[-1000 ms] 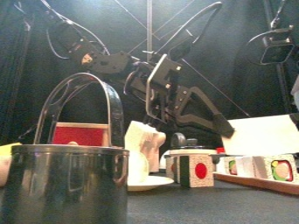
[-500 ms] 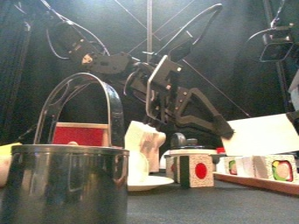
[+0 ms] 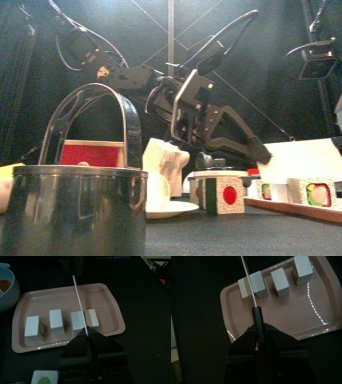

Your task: Cut sushi roll

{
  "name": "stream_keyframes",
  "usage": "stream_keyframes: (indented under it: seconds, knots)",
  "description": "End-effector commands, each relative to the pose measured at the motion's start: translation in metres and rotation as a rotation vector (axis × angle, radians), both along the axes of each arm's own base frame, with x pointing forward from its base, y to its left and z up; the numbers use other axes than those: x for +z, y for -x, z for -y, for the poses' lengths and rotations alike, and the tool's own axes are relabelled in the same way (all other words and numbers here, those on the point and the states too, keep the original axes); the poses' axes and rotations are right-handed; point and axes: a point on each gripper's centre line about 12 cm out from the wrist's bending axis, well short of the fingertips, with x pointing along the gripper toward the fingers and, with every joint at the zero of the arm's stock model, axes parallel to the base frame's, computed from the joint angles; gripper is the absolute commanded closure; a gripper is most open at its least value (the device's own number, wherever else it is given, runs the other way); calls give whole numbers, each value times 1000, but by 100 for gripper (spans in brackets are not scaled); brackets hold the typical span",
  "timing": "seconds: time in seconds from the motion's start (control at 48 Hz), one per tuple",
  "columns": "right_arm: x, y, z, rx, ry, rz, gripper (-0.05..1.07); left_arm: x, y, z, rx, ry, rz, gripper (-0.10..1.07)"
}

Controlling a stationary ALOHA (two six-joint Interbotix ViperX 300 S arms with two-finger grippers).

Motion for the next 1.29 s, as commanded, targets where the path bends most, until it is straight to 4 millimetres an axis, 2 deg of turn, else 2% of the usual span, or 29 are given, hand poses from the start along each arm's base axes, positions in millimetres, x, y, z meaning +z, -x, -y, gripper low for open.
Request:
stream_keyframes:
  seconds: [0.0, 0.146, 0.812, 1.271]
  knots:
    - [0, 0, 2, -19, -6, -7, 66, 6, -1, 10, -23, -2, 14, 66]
    - [-1, 0, 2, -23, -9, -13, 66, 9, -3, 11, -24, -3, 22, 66]
    - [-16, 1, 2, -45, -6, -104, 66, -10, -10, 11, -22, -10, -15, 66]
    - [-13, 2, -12, -24, -58, -109, 66, 0, -13, 27, -51, -9, 0, 66]
